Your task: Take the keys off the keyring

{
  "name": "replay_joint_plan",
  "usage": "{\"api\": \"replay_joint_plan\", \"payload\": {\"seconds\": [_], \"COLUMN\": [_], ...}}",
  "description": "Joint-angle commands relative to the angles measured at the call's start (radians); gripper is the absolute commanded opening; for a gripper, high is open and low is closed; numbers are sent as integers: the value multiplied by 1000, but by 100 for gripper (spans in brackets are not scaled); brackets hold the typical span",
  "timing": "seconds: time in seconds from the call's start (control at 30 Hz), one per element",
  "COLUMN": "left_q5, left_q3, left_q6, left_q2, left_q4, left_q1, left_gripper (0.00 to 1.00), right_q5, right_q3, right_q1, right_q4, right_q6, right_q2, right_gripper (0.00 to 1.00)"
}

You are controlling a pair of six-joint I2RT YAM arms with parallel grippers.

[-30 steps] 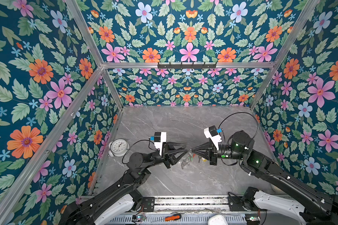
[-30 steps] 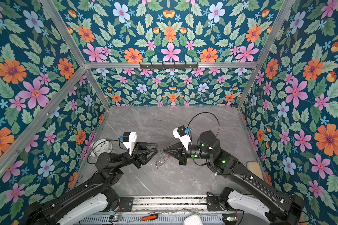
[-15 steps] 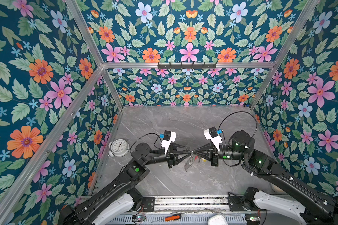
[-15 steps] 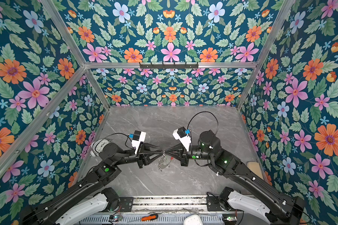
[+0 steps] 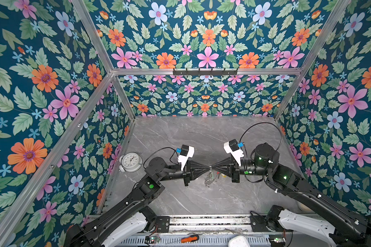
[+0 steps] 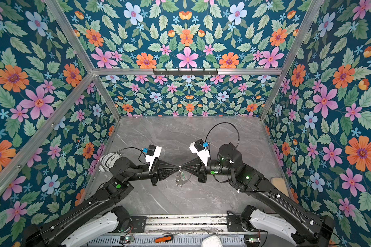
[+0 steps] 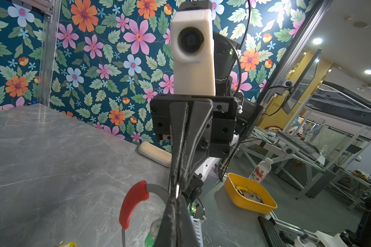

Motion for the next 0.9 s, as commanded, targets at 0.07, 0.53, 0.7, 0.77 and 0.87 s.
{"api": "replay_joint_plan", "payload": {"seconds": [0.07, 0.53, 0.7, 0.77, 0.87], "left_q5": [-1, -161, -202, -211, -225], "left_q3": [-40, -134, -166, -174, -183], "left_q6": [-55, -115, -151, -164, -178], "left_q2": [5, 15, 36, 52, 70], "left_q4": [204, 448, 571, 612, 656], "left_q1": [1, 0, -1, -1, 0], "left_gripper": [0, 0, 0, 0, 0], "right_q5": [5, 144, 149, 144, 131], "right_q3": [-8, -162, -185, -187, -185], "right_q1": [0, 3, 12, 18, 22], "right_q4": [55, 384, 458, 479, 496], "right_q6": [23, 147, 200, 211, 223], "right_q2": [6, -81, -58, -45, -26], "right_gripper": [0, 46, 47, 46, 40]}}
